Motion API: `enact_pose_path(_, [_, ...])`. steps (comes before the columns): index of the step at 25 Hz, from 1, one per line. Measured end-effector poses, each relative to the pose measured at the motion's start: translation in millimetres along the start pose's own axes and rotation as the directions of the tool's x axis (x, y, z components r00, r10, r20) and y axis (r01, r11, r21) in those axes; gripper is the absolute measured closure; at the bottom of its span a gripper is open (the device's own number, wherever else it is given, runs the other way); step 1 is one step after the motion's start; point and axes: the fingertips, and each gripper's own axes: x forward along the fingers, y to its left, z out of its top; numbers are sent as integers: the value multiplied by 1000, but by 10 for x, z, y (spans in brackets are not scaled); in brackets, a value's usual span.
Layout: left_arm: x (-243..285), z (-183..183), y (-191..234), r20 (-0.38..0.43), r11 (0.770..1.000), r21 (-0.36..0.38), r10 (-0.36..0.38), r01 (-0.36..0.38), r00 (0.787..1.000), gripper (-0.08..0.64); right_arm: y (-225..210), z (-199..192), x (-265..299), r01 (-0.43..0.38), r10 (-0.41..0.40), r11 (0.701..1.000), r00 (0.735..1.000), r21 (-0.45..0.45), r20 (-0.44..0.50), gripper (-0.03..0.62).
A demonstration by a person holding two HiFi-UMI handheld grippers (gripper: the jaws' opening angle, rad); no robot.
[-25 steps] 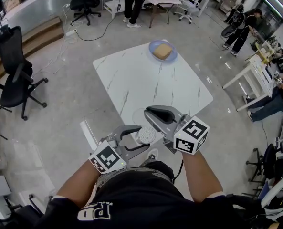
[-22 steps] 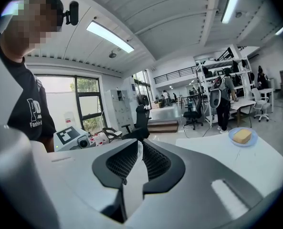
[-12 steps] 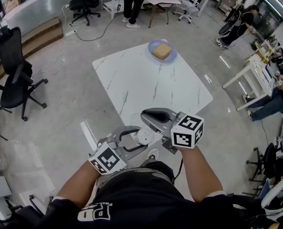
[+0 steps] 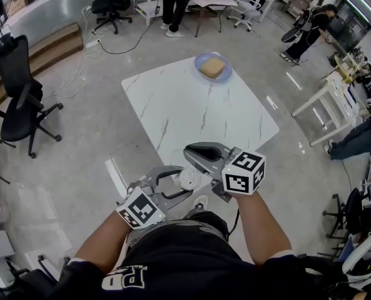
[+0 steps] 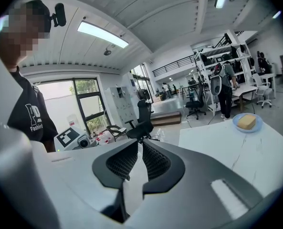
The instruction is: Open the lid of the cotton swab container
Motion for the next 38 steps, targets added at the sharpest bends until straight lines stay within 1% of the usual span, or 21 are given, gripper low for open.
enact_pose_path(9, [25,-49,-12,-8,1000,-15,-5,5,1000,259,-7,-1,-14,22,-22,999,1000,-23,6,558])
enact_pose_path(17, [32,-219,41,-44,998,-57,13,-15,999,259,23,132,-70,43,-41,999,996,-30,74,558])
enact_pose_path(20, [-5,-277,178,-46,994,-93,59,-64,997,259,67,184,-97,53,-48,997,994,-55,95,558])
enact_pose_path(24, [-149,-278,483,-22,974,-160,158,-160,987,258,100,196,-137,93,-81,991,989,-98,120,558])
enact_pose_path(29, [-343,-155,773,-2,956,-154,251,-248,968,258,48,233,-264,163,-144,981,975,-107,168,560])
enact_pose_path(32, [-430,-92,889,6,948,-148,285,-281,958,258,-16,243,-358,197,-176,976,964,-90,197,592])
enact_pose_path(35, [-487,-48,933,17,943,-162,298,-292,954,258,-85,226,-455,235,-215,970,952,-69,219,592])
enact_pose_path(38, [-517,6,939,32,940,-172,304,-295,952,259,-177,169,-547,290,-268,955,936,-67,229,592])
